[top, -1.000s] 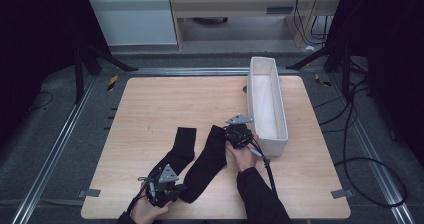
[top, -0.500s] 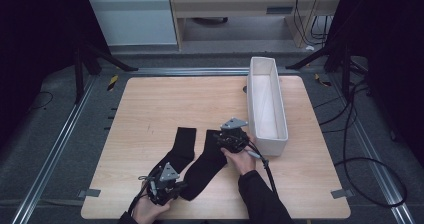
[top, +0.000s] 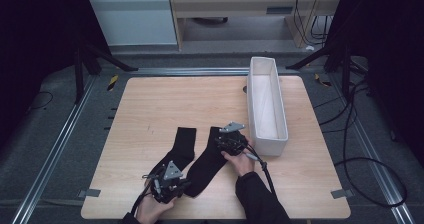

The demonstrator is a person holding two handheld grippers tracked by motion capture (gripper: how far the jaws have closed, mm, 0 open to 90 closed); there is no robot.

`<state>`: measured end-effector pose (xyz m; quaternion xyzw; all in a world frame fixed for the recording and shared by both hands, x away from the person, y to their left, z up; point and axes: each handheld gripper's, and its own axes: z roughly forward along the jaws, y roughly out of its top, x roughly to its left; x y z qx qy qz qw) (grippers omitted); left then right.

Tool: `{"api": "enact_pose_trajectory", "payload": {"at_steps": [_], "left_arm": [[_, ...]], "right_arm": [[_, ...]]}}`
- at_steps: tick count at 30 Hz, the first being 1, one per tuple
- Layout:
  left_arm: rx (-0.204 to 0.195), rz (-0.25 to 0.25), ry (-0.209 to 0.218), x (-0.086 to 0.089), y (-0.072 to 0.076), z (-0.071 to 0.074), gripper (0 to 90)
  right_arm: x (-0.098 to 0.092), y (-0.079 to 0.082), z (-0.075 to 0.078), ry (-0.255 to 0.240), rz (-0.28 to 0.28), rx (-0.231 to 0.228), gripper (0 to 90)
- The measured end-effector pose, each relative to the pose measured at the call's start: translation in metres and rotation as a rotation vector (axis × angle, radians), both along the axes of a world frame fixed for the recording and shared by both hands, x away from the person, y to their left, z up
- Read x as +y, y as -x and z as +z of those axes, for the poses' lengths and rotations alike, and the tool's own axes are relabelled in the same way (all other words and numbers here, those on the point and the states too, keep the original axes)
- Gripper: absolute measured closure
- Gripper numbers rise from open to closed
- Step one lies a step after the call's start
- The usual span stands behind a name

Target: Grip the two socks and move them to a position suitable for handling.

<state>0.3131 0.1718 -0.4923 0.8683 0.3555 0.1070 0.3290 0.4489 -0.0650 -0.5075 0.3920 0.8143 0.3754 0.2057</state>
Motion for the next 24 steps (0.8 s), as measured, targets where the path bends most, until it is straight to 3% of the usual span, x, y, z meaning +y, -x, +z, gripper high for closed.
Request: {"api": "enact_pose_trajectory", "payload": {"at_steps": [4, 8, 12, 17, 19, 24], "left_arm": [[-0.015, 0.000, 0.000, -0.004, 0.000, -0.001, 76.8], [-0.048, 0.021, 0.023, -0.001, 0.003, 0.003, 69.9], [-0.088, 0.055, 0.057, 0.008, 0.005, 0.015, 63.8], [-0.126, 0.120, 0.086, 0.032, 0.004, 0.027, 58.4], [-0.130, 0.148, 0.090, 0.042, 0.003, 0.029, 56.5], [-0.156, 0.241, 0.091, 0.073, -0.002, 0.033, 52.5]], "right_arm": [[-0.002, -0.005, 0.000, 0.002, -0.003, 0.001, 59.5], [-0.003, -0.004, 0.002, 0.004, 0.002, -0.011, 57.0], [-0.004, -0.001, 0.012, -0.042, 0.012, -0.037, 55.0], [-0.007, 0.001, 0.029, -0.090, 0.023, -0.054, 51.4], [-0.009, 0.001, 0.036, -0.133, 0.012, -0.058, 49.3], [-0.011, -0.003, 0.050, -0.142, 0.022, -0.060, 45.5]]}}
